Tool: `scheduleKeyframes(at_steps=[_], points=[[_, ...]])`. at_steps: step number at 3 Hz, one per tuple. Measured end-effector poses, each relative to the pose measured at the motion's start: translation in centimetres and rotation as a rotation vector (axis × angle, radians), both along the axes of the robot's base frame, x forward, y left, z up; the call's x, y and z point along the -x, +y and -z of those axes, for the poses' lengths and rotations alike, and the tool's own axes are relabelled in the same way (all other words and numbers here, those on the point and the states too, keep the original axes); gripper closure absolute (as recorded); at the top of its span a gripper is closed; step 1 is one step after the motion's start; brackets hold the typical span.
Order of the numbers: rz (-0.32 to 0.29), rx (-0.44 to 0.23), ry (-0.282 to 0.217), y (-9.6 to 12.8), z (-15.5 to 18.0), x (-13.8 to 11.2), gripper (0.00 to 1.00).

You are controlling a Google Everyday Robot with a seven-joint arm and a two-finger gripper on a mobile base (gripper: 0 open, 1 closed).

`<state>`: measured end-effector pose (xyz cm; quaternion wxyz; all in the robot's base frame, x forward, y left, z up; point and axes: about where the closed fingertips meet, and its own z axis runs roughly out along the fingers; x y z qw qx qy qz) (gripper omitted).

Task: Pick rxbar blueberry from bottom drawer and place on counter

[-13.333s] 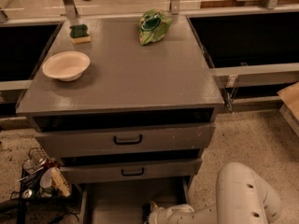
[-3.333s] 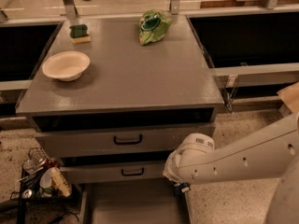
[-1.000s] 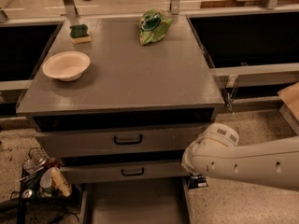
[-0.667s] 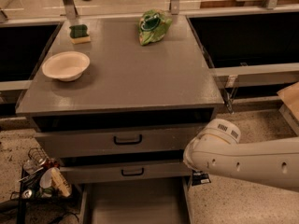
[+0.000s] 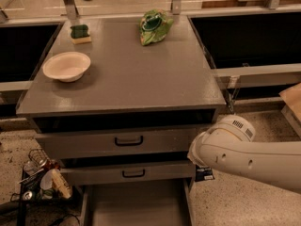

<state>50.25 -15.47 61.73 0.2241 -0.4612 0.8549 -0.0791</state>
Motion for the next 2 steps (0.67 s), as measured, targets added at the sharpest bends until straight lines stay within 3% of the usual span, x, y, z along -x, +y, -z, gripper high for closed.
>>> scheduleKeyframes(at_steps=[1, 2], points=[[0.000, 0.000, 0.000, 0.0, 0.0, 0.0, 1.00], [0.012, 0.043, -0.059, -0.6, -4.5, -0.1, 1.00]])
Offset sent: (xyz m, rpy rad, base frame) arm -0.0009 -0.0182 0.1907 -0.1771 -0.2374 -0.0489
